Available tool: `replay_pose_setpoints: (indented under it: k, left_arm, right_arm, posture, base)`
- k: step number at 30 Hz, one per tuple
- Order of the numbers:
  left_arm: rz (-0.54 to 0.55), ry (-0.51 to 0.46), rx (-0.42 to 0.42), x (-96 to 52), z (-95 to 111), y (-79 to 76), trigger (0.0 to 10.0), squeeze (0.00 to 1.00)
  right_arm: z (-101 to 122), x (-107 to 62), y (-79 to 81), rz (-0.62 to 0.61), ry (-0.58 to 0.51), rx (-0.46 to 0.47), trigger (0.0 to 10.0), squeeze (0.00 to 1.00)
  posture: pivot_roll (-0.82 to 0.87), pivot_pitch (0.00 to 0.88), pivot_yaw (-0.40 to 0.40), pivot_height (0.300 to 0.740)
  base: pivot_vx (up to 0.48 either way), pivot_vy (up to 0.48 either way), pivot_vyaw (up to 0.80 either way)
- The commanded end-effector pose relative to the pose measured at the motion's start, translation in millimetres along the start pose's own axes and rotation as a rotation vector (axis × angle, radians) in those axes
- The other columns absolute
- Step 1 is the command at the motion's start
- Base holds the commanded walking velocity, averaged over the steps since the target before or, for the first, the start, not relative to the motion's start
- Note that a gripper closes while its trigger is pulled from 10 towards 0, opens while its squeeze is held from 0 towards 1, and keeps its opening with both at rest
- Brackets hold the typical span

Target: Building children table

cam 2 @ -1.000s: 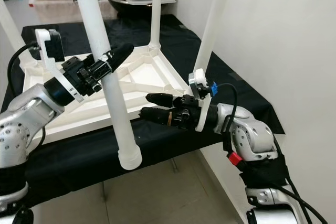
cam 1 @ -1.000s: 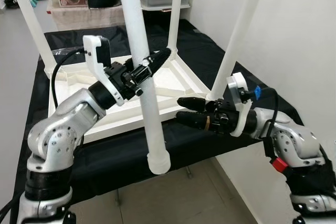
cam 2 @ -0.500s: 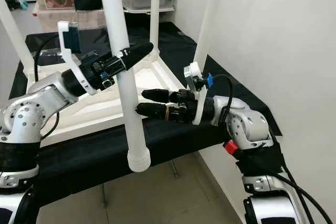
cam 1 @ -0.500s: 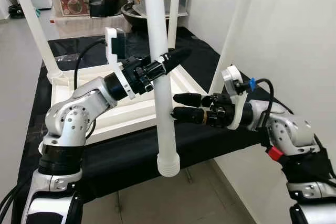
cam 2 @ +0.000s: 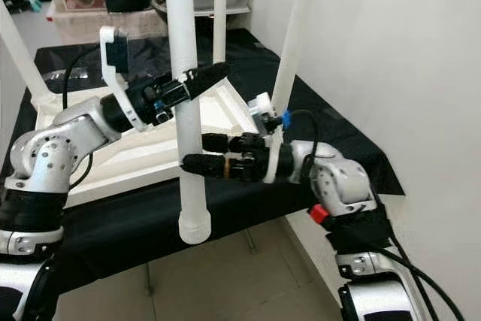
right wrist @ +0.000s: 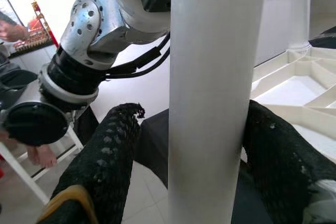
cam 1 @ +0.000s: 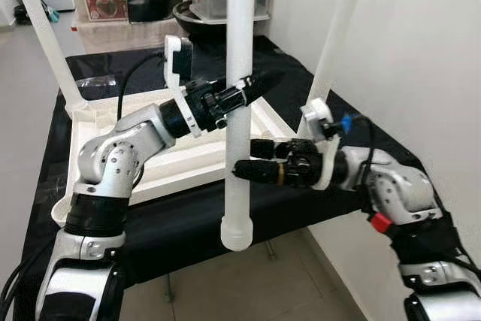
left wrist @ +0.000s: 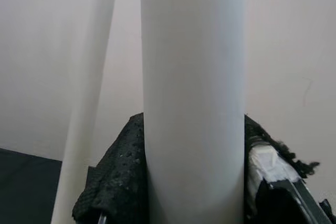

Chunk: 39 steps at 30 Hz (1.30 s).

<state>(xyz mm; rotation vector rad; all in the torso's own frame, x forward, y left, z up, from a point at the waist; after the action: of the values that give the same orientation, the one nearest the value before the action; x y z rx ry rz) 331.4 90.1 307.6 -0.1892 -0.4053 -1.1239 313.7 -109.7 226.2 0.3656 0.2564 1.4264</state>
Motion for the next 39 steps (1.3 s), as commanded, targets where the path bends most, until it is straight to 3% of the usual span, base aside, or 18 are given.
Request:
replay_pose_setpoints:
  k: [1,19,38,39]
  left_arm:
    - [-0.006,-0.021,0.024,6.2,4,0.6,10.0,0.00]
    - [-0.024,-0.045,0.012,19.7,-1,0.4,10.0,0.00]
    - [-0.018,-0.046,0.011,21.2,-6,-0.2,10.0,0.00]
    - [-0.016,-0.046,0.012,21.2,-6,0.3,10.0,0.00]
  right_arm:
    - [-2,11.3,1.0,0.012,0.026,-0.005,10.0,0.00]
    - [-1,35.3,-4.7,-0.014,0.003,-0.016,10.0,0.00]
    - [4,43.1,-6.9,-0.022,-0.003,-0.036,10.0,0.00]
    - [4,43.1,-6.9,-0.020,-0.003,-0.036,9.4,0.00]
  posture:
    - [0.09,0.040,-0.034,0.740]
    - [0.08,0.045,-0.028,0.740]
    - [0.08,0.049,-0.028,0.740]
    - [0.08,0.049,-0.028,0.740]
  base:
    - [0.000,0.000,0.00]
    - [0.000,0.000,0.00]
    - [0.000,0.000,0.00]
    - [0.000,0.000,0.00]
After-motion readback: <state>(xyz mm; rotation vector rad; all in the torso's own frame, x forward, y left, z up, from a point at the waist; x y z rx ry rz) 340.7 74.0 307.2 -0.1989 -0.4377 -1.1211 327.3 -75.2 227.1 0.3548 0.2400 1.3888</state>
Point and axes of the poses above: a point about 5 cm out from each wrist's last joint towards the gripper, its own x axis pointing out of the wrist towards the gripper, its own z axis along the axis of the wrist's last joint, y = z × x, the point moved 1 cm from there along x, pointing out of the wrist towards the gripper, and after that the axes turned 13 degrees about x, right-handed, at the moved point
